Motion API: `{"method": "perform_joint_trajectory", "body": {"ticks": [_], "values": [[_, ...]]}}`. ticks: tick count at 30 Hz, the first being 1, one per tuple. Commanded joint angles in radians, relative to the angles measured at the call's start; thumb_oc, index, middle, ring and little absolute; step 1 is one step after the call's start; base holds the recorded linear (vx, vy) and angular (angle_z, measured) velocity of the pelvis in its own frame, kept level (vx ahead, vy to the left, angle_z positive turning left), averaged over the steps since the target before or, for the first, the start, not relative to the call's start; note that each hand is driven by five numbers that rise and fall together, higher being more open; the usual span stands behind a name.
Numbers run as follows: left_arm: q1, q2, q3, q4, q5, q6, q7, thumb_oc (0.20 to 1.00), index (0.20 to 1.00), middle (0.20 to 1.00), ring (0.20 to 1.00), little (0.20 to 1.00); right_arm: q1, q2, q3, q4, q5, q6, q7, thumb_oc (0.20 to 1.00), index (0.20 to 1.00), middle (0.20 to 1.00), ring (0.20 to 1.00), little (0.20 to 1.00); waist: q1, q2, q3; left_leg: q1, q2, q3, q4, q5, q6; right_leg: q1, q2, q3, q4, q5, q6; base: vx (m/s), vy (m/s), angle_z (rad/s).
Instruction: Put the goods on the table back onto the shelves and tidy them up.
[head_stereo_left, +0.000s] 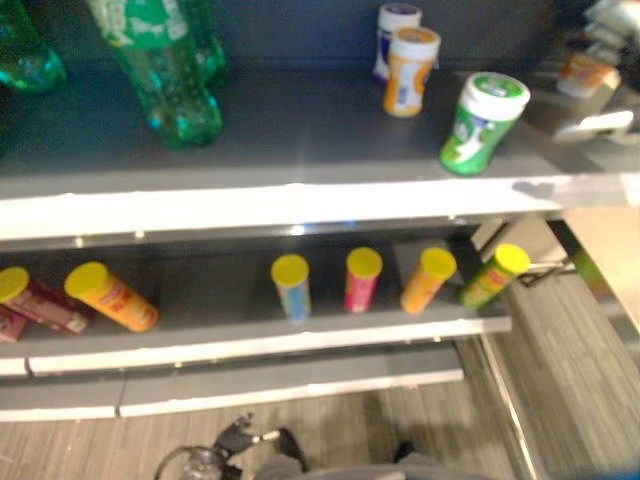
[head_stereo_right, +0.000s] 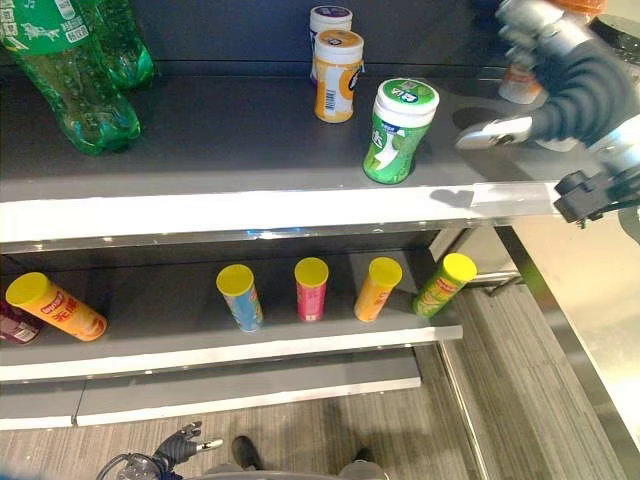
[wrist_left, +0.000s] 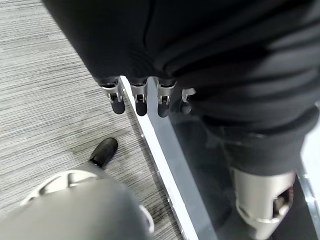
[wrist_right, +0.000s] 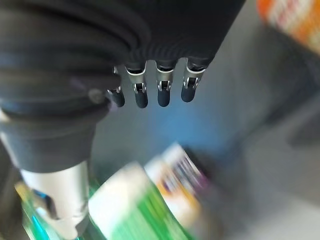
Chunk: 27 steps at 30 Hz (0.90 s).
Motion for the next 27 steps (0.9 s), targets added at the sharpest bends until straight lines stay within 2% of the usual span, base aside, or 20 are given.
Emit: {"method": "perform_joint_trajectory", "body": {"ticks": [1, 5, 8, 12, 17, 27], "values": [[-0.068, -0.004, 0.008, 0.021, -0.016, -0.006, 0.031, 1.0, 1.0, 1.0, 1.0, 1.0, 0.007, 0.044, -0.02, -0.061, 0.028, -0.048, -0.069, 1.0, 1.0, 1.0, 1.0, 1.0, 0.023, 0.012, -0.005, 0.126, 0.08, -0.011, 0.019, -0.127, -0.131, -0.032, -0.039, 0.005, 0.044, -0.013, 0.024, 0.0, 0.0, 0.0], [-0.075, -0.01, 0.006, 0.021, 0.005, 0.006, 0.047, 1.0, 1.0, 1.0, 1.0, 1.0, 0.066, 0.188, 0.018, -0.162, 0.043, -0.024, -0.058, 1.0, 1.0, 1.0, 1.0, 1.0, 0.024, 0.022, -0.002, 0.131, 0.074, -0.009, 0.019, -0.129, -0.125, -0.032, -0.047, 0.004, 0.047, -0.012, 0.024, 0.0, 0.0, 0.0], [-0.082, -0.015, 0.005, 0.023, 0.017, 0.011, 0.053, 1.0, 1.0, 1.0, 1.0, 1.0, 0.071, 0.23, 0.068, -0.19, 0.053, -0.009, -0.047, 1.0, 1.0, 1.0, 1.0, 1.0, 0.025, 0.029, -0.002, 0.134, 0.071, -0.008, 0.019, -0.129, -0.124, -0.032, -0.05, 0.005, 0.047, -0.012, 0.022, 0.0, 0.0, 0.0], [-0.094, -0.019, -0.004, 0.025, 0.013, 0.012, 0.06, 1.0, 1.0, 1.0, 1.0, 1.0, 0.032, 0.23, 0.125, -0.177, 0.078, 0.0, -0.042, 1.0, 1.0, 1.0, 1.0, 1.0, 0.027, 0.029, -0.002, 0.134, 0.07, -0.006, 0.019, -0.127, -0.125, -0.031, -0.052, 0.002, 0.047, -0.007, 0.022, 0.0, 0.0, 0.0], [-0.092, -0.024, -0.005, 0.031, 0.009, 0.013, 0.064, 1.0, 1.0, 1.0, 1.0, 1.0, 0.022, 0.204, 0.123, -0.173, 0.086, -0.002, -0.044, 1.0, 1.0, 1.0, 1.0, 1.0, 0.027, 0.028, -0.002, 0.134, 0.071, -0.007, 0.018, -0.126, -0.125, -0.029, -0.053, -0.004, 0.05, -0.007, 0.022, 0.0, 0.0, 0.0], [-0.096, -0.029, 0.002, 0.037, 0.001, 0.017, 0.078, 1.0, 1.0, 1.0, 1.0, 1.0, -0.011, 0.232, 0.168, -0.166, 0.083, 0.004, -0.06, 1.0, 1.0, 1.0, 1.0, 1.0, 0.035, 0.025, -0.003, 0.134, 0.074, -0.01, 0.018, -0.124, -0.124, -0.026, -0.055, -0.014, 0.055, -0.006, 0.018, 0.0, 0.0, 0.04]]}}
